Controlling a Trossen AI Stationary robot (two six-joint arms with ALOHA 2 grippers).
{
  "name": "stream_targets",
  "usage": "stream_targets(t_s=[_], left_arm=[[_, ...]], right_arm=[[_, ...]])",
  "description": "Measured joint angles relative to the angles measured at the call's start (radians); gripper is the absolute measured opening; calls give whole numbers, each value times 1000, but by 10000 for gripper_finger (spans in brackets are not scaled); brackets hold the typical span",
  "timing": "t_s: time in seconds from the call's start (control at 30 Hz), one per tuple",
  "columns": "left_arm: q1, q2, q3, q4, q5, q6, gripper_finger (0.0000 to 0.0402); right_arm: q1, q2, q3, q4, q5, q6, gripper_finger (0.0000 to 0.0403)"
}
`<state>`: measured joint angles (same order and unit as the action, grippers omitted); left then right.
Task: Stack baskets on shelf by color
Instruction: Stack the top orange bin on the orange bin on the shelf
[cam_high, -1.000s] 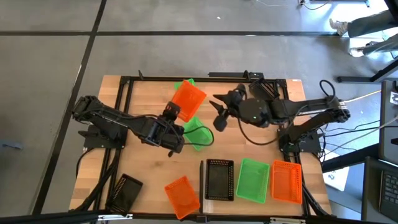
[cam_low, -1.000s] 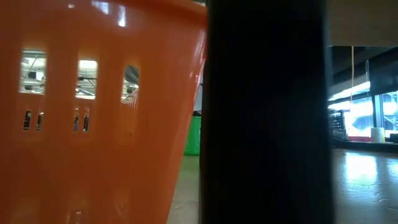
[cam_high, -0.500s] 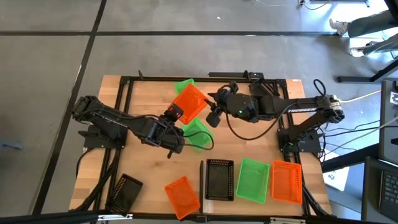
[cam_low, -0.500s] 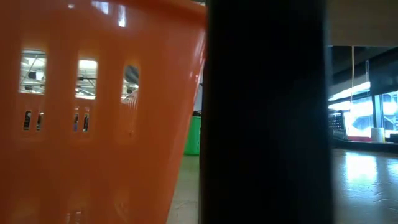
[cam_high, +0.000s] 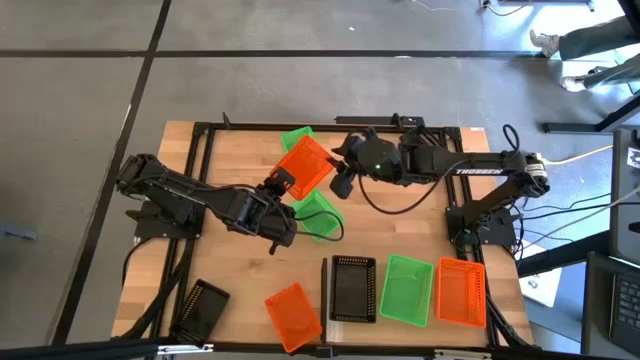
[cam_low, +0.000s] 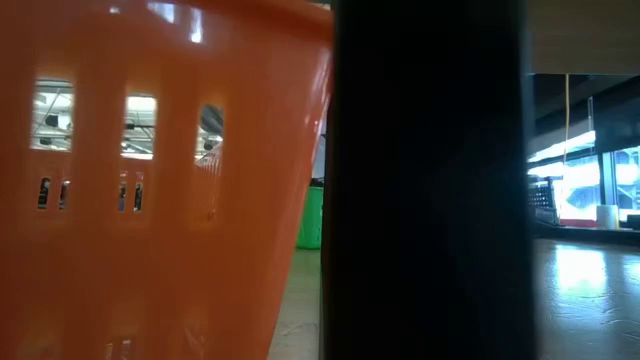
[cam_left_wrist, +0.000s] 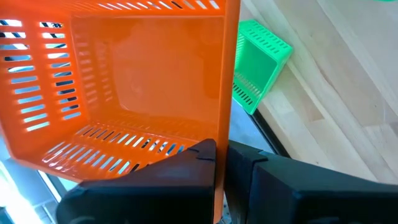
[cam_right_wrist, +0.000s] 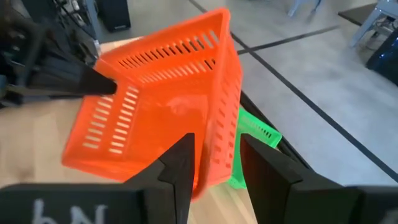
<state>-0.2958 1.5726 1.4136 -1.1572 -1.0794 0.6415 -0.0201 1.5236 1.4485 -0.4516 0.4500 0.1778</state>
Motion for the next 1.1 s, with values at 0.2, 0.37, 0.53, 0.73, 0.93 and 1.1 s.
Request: stream_targets(t_s=[0.2, 0.37, 0.53, 0.73, 0.93, 1.1], left_arm=[[-2, 0, 0, 7, 5, 0, 0], [-2, 0, 0, 8, 21, 0, 0], [-2, 0, 0, 29, 56, -11, 0], [2, 0, 0, 77, 62, -28, 10], [16, -1, 0, 81, 68, -30, 31], [30, -1, 0, 80, 102, -29, 45]], right_arm=[[-17, 45, 0, 2, 1, 1, 126], [-23, 64, 0, 8, 1, 1, 112], [-23, 67, 0, 21, 3, 1, 51], [-24, 67, 0, 20, 10, 4, 14], [-25, 67, 0, 22, 8, 7, 5], [-24, 67, 0, 21, -10, 27, 6]])
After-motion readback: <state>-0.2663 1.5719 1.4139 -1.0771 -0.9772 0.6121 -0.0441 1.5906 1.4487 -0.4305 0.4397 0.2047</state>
